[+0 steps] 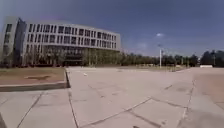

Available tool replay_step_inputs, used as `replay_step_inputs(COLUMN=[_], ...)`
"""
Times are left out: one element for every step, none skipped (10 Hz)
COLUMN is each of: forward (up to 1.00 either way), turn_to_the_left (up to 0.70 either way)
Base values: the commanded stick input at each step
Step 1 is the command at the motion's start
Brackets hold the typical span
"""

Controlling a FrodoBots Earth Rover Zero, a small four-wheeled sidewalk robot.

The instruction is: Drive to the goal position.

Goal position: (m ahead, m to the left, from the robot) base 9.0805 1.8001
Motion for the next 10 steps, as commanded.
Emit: replay_step_inputs(forward=[0.7, 0.7, 0.7, 0.7, 0.7, 0.7, 0.7, 0.7, 0.7, 0.7], turn_to_the_left=[0.01, 0.01, 0.01, 0.01, 0.01, 0.01, 0.01, 0.01, 0.01, 0.01])
